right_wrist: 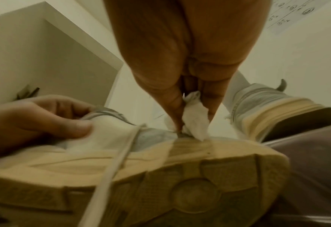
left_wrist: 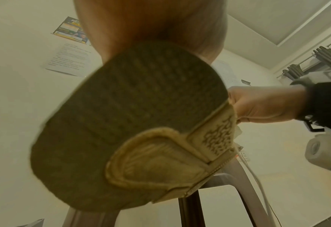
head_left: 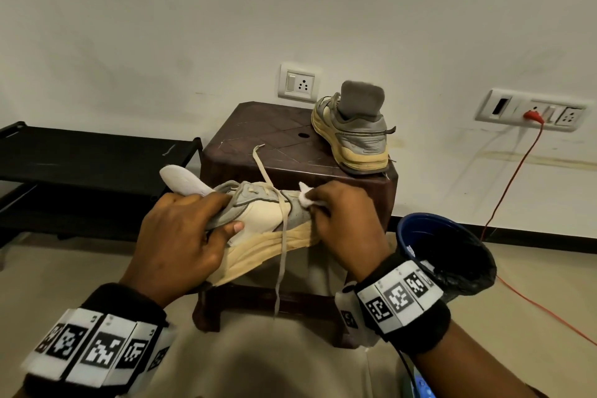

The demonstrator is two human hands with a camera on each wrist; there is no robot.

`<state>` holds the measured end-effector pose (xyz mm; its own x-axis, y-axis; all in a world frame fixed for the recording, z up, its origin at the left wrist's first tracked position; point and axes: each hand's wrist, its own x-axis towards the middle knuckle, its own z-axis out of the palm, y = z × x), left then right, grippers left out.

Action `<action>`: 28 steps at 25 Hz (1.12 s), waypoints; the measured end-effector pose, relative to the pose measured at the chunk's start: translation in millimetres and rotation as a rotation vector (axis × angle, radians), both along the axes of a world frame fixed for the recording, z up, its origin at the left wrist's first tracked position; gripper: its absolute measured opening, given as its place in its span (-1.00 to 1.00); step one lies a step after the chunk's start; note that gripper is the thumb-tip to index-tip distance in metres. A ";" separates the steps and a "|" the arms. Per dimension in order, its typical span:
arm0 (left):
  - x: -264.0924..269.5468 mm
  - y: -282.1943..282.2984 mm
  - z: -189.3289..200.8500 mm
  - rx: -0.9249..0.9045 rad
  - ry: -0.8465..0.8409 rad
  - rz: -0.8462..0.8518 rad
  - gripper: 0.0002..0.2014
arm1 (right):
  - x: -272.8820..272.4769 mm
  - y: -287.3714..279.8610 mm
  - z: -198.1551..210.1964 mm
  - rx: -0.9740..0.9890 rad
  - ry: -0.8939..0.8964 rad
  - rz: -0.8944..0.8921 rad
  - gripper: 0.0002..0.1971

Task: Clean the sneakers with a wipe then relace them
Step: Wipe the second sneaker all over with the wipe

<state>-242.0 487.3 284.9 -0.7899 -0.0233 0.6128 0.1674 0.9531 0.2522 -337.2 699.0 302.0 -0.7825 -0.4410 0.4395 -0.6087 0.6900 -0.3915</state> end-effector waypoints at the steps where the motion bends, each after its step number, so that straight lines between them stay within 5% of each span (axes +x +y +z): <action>1: 0.9 -0.8 -0.9 0.017 -0.001 0.007 -0.54 | 6.5 -4.7 -0.7 -0.019 0.021 0.042 -0.76; 4: 4.4 -1.8 -2.4 0.071 -0.006 0.002 -0.53 | 11.4 -7.8 0.4 -0.027 0.049 0.067 -0.77; 10: 8.9 -5.7 0.5 0.094 0.032 -0.015 -0.55 | -30.6 26.5 9.5 -0.091 -0.019 -0.184 -0.73; 19: 5.8 -3.2 0.6 0.147 0.036 -0.015 -0.55 | 14.7 -7.1 0.9 -0.067 0.202 0.141 -0.79; 25: 7.3 -3.0 1.1 0.183 0.044 -0.012 -0.52 | -30.8 23.6 8.5 -0.070 0.136 -0.180 -0.76; 28: 7.3 -1.6 0.3 0.228 0.034 -0.026 -0.52 | -20.1 21.4 10.0 -0.069 0.168 -0.130 -0.78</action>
<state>-234.7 485.7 285.2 -0.7708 -0.1437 0.6207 0.2038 0.8674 0.4539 -357.3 720.4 312.1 -0.7441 -0.3054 0.5941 -0.5769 0.7421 -0.3411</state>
